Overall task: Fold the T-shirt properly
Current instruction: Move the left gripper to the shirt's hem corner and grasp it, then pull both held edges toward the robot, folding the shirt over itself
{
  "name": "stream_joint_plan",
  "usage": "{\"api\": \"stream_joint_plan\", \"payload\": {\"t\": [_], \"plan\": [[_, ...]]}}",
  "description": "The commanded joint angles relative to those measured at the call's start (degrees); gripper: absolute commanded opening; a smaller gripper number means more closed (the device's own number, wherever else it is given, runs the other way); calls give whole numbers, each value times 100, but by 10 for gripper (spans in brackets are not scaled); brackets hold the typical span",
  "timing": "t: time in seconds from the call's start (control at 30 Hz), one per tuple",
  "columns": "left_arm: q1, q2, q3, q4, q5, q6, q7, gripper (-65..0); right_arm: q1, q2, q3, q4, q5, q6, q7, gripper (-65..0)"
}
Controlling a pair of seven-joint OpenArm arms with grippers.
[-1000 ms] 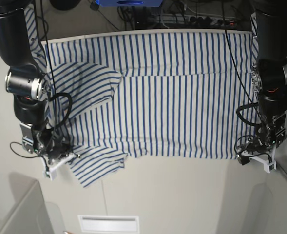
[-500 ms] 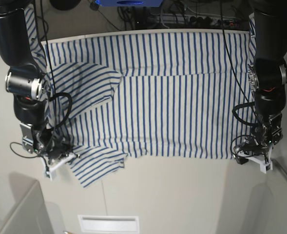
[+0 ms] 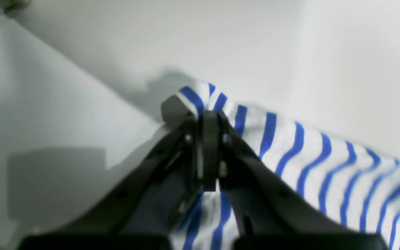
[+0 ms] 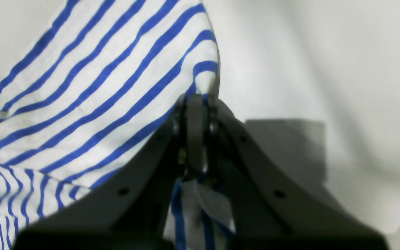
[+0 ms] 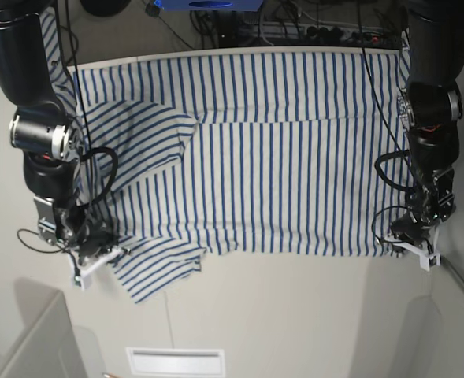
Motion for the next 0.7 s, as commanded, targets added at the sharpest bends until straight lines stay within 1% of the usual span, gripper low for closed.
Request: {"api": "stream_joint_plan", "payload": {"t": [0.0, 0.17, 0.37, 0.43, 0.53, 0.6, 0.67], "plan": [[4, -33, 16, 193, 85, -5, 273, -650, 133, 52, 0, 54, -26, -7, 14, -650], [285, -33, 8, 862, 42, -5, 290, -650, 89, 69, 0, 124, -26, -7, 190, -650], [417, -68, -28, 1213, 68, 3, 290, -650, -183, 78, 0, 889, -26, -7, 208, -650], [417, -68, -36, 1222, 42, 3, 290, -650, -227, 87, 0, 1065, -26, -7, 76, -650], [408, -77, -19, 1222, 42, 3, 290, -650, -236, 96, 0, 1232, -26, -7, -311, -650], [408, -77, -1, 1328, 42, 3, 290, -650, -306, 96, 0, 1469, -26, -7, -434, -650], [443, -68, -36, 1556, 42, 3, 457, -650, -438, 104, 0, 1856, -26, -7, -575, -650]]}}
